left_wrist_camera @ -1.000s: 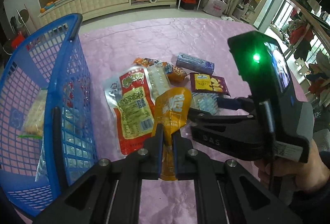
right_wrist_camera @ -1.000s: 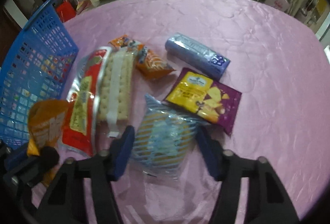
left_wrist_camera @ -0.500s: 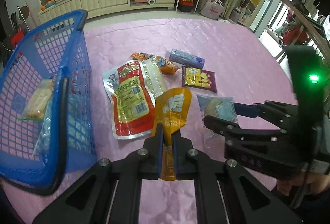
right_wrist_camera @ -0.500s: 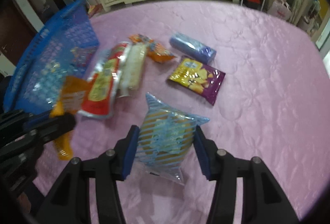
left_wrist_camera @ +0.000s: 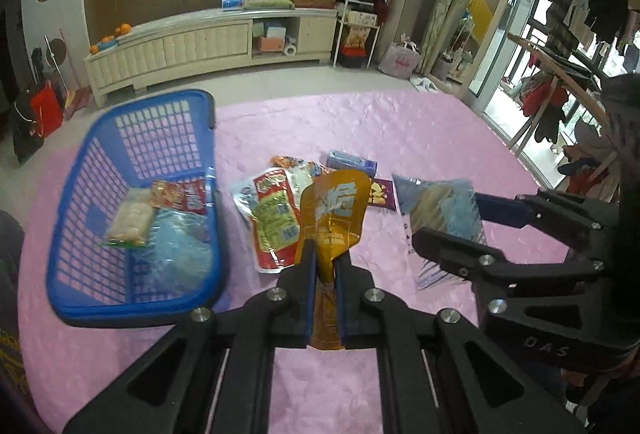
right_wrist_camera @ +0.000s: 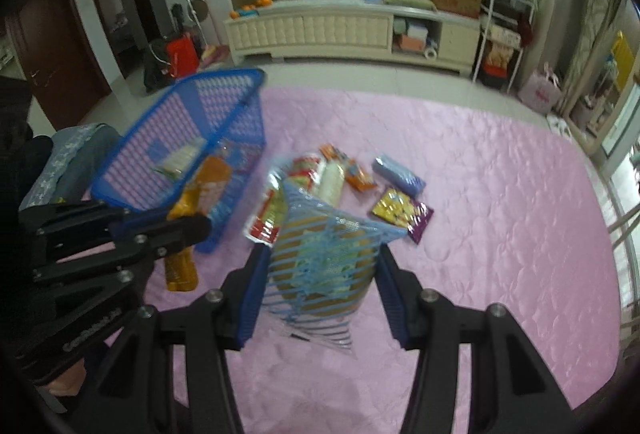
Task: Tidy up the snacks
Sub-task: 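Carry the pouch and biscuit bag over the blue basket with both grippers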
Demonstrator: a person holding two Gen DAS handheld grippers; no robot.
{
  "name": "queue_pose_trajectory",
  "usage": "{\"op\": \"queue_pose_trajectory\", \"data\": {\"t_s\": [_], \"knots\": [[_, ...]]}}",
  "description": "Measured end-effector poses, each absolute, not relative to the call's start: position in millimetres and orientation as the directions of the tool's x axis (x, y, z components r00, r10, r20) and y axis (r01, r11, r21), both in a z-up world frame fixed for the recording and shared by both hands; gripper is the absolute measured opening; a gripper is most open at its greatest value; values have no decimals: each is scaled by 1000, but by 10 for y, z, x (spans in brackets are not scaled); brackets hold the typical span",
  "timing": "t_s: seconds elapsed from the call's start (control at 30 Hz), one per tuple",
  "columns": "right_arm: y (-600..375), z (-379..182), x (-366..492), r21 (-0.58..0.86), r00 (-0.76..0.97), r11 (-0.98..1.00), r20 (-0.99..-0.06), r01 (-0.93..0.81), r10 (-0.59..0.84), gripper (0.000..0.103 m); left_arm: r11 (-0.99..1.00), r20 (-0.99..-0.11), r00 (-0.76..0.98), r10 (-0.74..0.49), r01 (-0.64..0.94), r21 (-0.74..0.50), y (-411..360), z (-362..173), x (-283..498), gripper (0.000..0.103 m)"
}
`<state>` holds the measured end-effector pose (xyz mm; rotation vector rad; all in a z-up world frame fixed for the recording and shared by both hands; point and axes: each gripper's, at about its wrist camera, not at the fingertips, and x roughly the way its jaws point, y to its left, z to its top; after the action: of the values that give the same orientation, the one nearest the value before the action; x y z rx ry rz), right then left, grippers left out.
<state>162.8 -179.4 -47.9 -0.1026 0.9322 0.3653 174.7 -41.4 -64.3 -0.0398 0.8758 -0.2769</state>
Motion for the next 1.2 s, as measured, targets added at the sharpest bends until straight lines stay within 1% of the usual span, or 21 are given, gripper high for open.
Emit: {"op": "queue_pose_trajectory", "data": {"t_s": [0.23, 0.43, 0.6, 0.73, 0.93, 1.2], "knots": [[-1523, -232, 1601, 59, 565, 901, -761, -430, 319, 57, 957, -714, 639, -287, 213, -195, -11, -357, 1574, 8], [-1208, -36, 1664, 62, 573, 865, -725, -499, 383, 57, 968, -704, 665, -250, 191, -163, 307, -193, 1571, 8], [-924, 49, 1786, 44, 575, 843, -712, -537, 403, 57, 976, -709, 672, -216, 163, -142, 588, -120, 1644, 8], [-735, 35, 1928, 63, 554, 826, -713, -560, 429, 57, 984, -721, 670, -177, 132, -119, 819, -120, 1792, 8], [-483, -72, 2136, 73, 527, 807, -722, -586, 448, 57, 988, -730, 666, -154, 102, -115, 1050, -135, 2001, 8], [-161, -365, 2456, 63, 485, 804, -768, -592, 418, 57, 988, -770, 619, -154, 84, -130, 1224, -460, 2318, 8]]}}
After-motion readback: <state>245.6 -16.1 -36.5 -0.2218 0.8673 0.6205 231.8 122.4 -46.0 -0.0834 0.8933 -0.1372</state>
